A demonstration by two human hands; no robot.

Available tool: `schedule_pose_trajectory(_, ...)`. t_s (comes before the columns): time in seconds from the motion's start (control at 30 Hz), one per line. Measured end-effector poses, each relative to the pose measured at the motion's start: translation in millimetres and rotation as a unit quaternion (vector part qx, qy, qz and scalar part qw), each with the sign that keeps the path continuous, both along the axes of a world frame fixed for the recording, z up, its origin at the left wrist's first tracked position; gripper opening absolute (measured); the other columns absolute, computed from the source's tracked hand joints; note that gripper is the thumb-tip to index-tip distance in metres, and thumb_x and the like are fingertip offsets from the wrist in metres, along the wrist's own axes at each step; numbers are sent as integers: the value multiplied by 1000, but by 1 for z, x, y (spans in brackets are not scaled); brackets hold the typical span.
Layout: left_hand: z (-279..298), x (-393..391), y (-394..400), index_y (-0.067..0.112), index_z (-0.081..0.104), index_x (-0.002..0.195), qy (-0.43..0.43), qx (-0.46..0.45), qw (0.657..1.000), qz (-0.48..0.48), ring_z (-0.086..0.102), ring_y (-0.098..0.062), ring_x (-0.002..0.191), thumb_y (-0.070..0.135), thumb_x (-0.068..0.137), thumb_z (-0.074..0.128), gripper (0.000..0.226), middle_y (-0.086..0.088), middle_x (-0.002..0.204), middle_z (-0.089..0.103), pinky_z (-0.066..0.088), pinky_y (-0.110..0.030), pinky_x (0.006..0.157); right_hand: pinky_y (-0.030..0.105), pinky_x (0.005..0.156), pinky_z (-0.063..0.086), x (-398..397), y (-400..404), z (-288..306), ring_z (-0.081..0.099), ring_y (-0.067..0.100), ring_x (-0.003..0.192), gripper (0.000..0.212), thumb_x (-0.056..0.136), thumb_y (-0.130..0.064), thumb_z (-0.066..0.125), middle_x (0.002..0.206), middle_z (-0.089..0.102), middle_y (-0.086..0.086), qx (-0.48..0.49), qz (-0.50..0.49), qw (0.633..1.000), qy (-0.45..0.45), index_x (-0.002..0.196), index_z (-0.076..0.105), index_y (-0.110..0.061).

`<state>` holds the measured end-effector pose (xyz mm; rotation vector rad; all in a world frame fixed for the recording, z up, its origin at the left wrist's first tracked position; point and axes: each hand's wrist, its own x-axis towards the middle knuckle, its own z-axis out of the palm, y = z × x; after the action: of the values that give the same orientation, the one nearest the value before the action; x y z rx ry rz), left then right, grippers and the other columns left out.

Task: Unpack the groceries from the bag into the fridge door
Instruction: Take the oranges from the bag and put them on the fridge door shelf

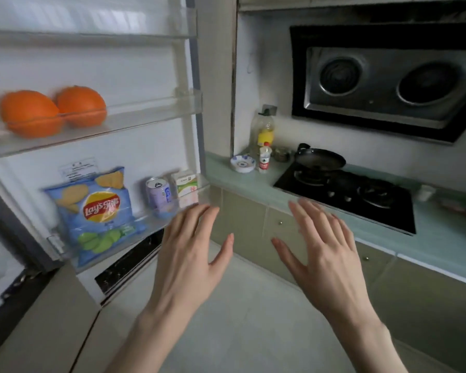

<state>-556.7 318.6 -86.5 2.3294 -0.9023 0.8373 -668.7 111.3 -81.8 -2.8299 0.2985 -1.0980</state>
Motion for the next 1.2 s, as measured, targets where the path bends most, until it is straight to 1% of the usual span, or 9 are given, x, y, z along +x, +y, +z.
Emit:
schedule_pose_trajectory(0.17, -10, -35, -73, 10, 62, 136, 18, 20, 996, -83, 59, -30, 122, 41, 97, 60, 50, -6, 134, 61, 48, -44, 104, 47, 120, 36, -61, -47, -9, 48, 26, 145, 66, 101, -57, 52, 154, 54, 3, 9, -87, 996, 14, 152, 50, -16)
schedule_pose_trajectory(0.27, -14, -61, -123, 10, 61, 137, 29, 23, 990, -138, 59, -29, 124, 41, 96, 60, 51, -5, 136, 60, 47, -41, 107, 44, 122, 34, -102, -79, -13, 46, 24, 147, 67, 101, -57, 51, 155, 52, 2, 24, -143, 989, 20, 153, 48, -16)
schedule_pose_trajectory(0.4, -22, -103, -193, 10, 60, 139, 47, 10, 974, -221, 57, -27, 128, 40, 98, 59, 51, -4, 139, 59, 46, -40, 110, 46, 120, 36, -163, -122, -24, 47, 24, 146, 66, 101, -57, 50, 154, 53, 3, 58, -210, 976, 9, 151, 50, -14)
schedule_pose_trajectory(0.53, -31, -150, -259, 7, 60, 139, 54, -1, 957, -284, 56, -27, 131, 37, 99, 61, 50, -7, 139, 60, 43, -40, 113, 46, 117, 39, -227, -162, -39, 49, 23, 144, 64, 101, -54, 53, 153, 54, 2, 83, -265, 961, 2, 150, 51, -13)
schedule_pose_trajectory(0.77, -59, -235, -358, 7, 62, 137, 44, -3, 930, -366, 55, -26, 135, 36, 98, 61, 49, -6, 139, 62, 40, -37, 117, 42, 119, 38, -326, -222, -73, 46, 21, 146, 63, 101, -53, 52, 154, 53, 0, 115, -359, 926, -15, 151, 50, -15)
schedule_pose_trajectory(0.9, -75, -276, -400, 5, 63, 136, 55, 13, 911, -409, 55, -28, 135, 33, 98, 64, 47, -8, 139, 62, 40, -40, 117, 43, 119, 39, -372, -246, -98, 46, 23, 147, 66, 100, -54, 52, 156, 52, 2, 140, -405, 903, -14, 151, 50, -12)
schedule_pose_trajectory(1.07, -97, -320, -446, 5, 64, 134, 74, 33, 877, -474, 55, -28, 135, 30, 97, 65, 45, -9, 138, 63, 42, -43, 115, 45, 117, 41, -421, -264, -119, 47, 24, 146, 65, 99, -52, 54, 157, 50, 2, 168, -463, 870, -30, 152, 49, -13)
schedule_pose_trajectory(1.2, -118, -343, -481, 5, 64, 134, 80, 54, 846, -524, 55, -28, 135, 30, 97, 64, 45, -10, 138, 63, 42, -41, 115, 41, 118, 39, -449, -273, -140, 49, 25, 144, 63, 98, -44, 64, 156, 51, 3, 191, -517, 834, -36, 151, 49, -13)
